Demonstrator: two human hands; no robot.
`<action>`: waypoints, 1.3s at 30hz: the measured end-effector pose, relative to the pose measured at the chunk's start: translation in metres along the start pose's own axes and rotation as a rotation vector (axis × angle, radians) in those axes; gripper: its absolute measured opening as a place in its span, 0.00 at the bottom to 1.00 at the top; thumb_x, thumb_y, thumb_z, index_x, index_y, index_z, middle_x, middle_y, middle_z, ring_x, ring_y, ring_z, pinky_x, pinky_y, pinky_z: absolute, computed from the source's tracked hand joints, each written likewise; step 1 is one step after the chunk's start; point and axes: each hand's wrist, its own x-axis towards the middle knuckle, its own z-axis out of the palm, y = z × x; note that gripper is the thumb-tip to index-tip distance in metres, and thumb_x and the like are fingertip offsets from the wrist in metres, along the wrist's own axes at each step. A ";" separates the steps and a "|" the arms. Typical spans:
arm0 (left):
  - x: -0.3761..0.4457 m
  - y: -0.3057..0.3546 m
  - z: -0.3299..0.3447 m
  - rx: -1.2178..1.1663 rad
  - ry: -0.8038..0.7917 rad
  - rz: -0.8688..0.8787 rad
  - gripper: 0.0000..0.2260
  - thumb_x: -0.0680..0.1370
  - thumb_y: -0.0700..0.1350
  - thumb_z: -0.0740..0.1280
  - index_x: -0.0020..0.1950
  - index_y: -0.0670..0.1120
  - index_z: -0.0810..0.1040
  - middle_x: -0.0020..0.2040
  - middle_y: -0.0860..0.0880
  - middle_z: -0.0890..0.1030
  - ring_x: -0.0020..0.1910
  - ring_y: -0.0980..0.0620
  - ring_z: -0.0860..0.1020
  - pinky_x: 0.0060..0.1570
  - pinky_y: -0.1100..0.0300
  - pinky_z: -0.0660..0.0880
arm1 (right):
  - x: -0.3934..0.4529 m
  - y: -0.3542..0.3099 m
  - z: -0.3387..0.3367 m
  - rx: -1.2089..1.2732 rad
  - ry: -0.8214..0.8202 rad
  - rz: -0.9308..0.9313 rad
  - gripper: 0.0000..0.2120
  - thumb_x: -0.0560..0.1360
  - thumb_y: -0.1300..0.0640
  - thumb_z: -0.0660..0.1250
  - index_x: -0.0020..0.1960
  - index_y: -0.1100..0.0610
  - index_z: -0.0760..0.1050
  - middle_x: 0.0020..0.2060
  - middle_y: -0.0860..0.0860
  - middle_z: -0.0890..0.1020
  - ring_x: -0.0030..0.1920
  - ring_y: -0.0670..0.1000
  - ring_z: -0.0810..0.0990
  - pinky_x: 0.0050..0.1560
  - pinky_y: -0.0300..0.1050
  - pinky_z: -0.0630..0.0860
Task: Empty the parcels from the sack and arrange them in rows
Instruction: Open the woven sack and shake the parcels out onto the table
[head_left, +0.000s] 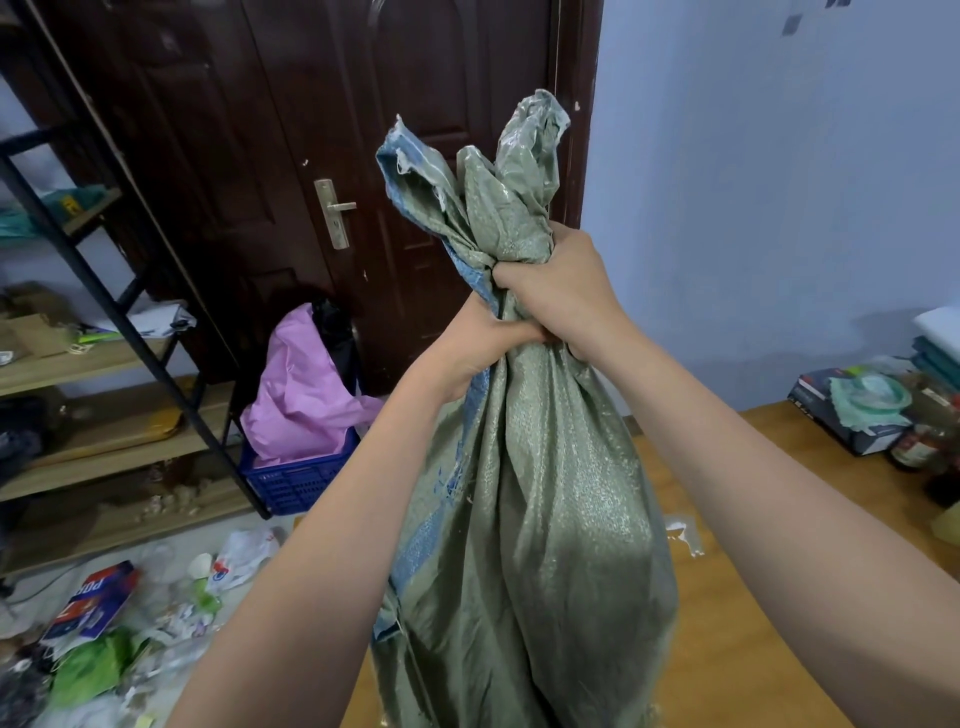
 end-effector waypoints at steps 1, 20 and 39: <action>0.000 -0.002 0.000 -0.009 -0.006 0.005 0.26 0.70 0.32 0.74 0.66 0.46 0.73 0.57 0.51 0.82 0.59 0.57 0.80 0.59 0.60 0.76 | 0.000 0.001 0.001 0.005 0.000 0.006 0.06 0.65 0.59 0.70 0.39 0.50 0.76 0.32 0.43 0.81 0.38 0.45 0.81 0.40 0.40 0.75; -0.028 -0.054 0.004 -0.084 -0.056 -0.099 0.44 0.61 0.33 0.81 0.73 0.47 0.65 0.64 0.46 0.79 0.64 0.50 0.78 0.65 0.51 0.74 | -0.019 0.035 0.020 0.520 0.140 0.304 0.10 0.73 0.63 0.66 0.53 0.56 0.80 0.45 0.55 0.85 0.47 0.54 0.85 0.50 0.49 0.82; -0.019 -0.065 0.012 -0.043 0.091 -0.238 0.22 0.70 0.28 0.67 0.59 0.48 0.77 0.48 0.44 0.84 0.47 0.47 0.84 0.48 0.50 0.82 | -0.021 0.049 -0.006 -0.866 -0.116 -0.464 0.21 0.78 0.45 0.60 0.71 0.45 0.70 0.76 0.57 0.59 0.78 0.59 0.50 0.76 0.62 0.47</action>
